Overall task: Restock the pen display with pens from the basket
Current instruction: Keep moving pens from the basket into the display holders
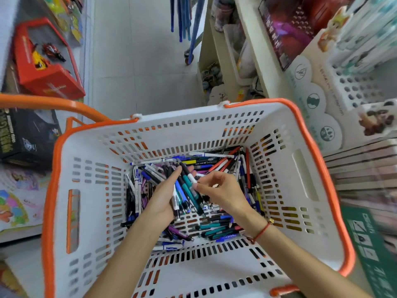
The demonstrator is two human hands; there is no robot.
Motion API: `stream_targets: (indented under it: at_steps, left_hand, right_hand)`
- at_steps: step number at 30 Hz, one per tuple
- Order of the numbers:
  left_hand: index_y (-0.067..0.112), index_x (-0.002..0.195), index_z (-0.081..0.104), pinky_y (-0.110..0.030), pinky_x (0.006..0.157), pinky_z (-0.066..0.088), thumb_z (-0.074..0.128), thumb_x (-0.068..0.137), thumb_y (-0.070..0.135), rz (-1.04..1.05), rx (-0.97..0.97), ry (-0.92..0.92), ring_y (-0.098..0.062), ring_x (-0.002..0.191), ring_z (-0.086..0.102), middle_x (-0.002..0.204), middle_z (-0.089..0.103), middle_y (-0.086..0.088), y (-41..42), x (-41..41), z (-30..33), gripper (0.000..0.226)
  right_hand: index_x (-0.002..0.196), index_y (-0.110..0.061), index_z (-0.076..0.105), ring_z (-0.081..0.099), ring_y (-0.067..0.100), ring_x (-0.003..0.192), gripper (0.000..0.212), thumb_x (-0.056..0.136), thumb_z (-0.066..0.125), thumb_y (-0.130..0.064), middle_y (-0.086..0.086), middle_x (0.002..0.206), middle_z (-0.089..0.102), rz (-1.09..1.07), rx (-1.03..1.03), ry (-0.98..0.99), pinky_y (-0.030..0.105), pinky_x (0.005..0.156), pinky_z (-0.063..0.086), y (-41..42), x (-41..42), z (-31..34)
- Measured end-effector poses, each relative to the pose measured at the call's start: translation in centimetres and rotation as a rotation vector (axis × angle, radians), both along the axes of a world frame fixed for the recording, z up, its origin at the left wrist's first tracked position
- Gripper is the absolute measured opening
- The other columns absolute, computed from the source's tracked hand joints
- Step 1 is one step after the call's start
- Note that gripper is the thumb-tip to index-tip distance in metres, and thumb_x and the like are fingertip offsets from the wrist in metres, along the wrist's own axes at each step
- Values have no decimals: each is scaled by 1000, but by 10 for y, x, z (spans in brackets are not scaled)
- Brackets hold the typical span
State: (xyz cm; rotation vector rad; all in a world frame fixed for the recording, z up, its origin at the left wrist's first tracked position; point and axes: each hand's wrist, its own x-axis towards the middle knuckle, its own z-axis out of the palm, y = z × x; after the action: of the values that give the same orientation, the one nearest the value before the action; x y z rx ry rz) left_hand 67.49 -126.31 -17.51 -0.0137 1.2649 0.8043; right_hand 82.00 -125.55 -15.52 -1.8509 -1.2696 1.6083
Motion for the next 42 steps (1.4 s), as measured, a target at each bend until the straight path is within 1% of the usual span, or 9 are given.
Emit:
stream_targets:
  at_steps: [10,15,19,23,28,31,35,40,42]
  left_hand:
    - [2,116,68,-37,80,57,58,95,9,-382,84,-77,-22,86,68,102,72,-11,40,41,104,25]
    - [7,84,76,-30,67,59,62,89,6,-766,260,-150,-19,70,71,81,74,-10,52,85,159,14]
    - [2,100,70,-31,72,60,69,80,15,-1010,347,-177,-22,78,70,97,72,-17,54,128,195,24]
    - [1,97,65,-26,58,57,57,95,11,-1141,413,-186,-17,64,69,77,70,-10,54,170,225,13]
    - [1,90,66,-27,56,57,55,96,5,-1216,479,-252,-17,62,70,72,72,-10,48,221,249,13]
    - [1,99,66,-37,77,58,61,92,12,-1239,509,-263,-23,76,69,91,68,-16,42,252,255,14]
    - [1,113,64,-26,72,60,52,97,6,-1147,475,-396,-16,88,72,103,73,-11,29,292,266,21]
    - [7,115,61,-28,75,60,48,99,8,-1090,481,-420,-14,90,72,113,71,-7,19,331,270,21]
    - [12,117,61,-30,72,60,48,100,11,-1077,485,-413,-15,91,72,111,71,-6,16,340,265,22]
  right_hand:
    - [87,-21,70,61,4,57,16,96,59,-27,-3,71,69,-222,242,-74,17,54,47,-8,53,111]
    - [94,-23,69,60,-6,63,14,97,58,-31,-7,76,68,-357,366,-260,11,60,45,-15,91,167]
    - [80,-7,73,62,10,63,47,99,48,-43,5,69,70,-341,255,-327,29,69,47,-20,120,198]
    - [77,-8,73,61,9,61,41,100,51,-34,9,69,71,-484,263,-349,31,67,49,-32,151,214]
    - [84,2,70,63,31,66,46,100,50,-36,18,70,67,-556,345,-416,42,72,52,-49,198,232]
    - [89,1,69,56,19,61,43,101,47,-33,9,69,63,-633,399,-466,33,62,44,-62,224,242]
    - [81,-22,65,52,9,57,32,103,43,-29,-3,64,58,-844,567,-470,31,60,42,-83,263,256]
    - [77,-24,55,41,12,53,30,103,41,-29,-7,58,45,-1235,852,-485,37,54,34,-130,306,274]
    - [83,-22,54,43,6,50,27,105,38,-24,-6,61,46,-1323,937,-571,27,51,37,-150,316,279]
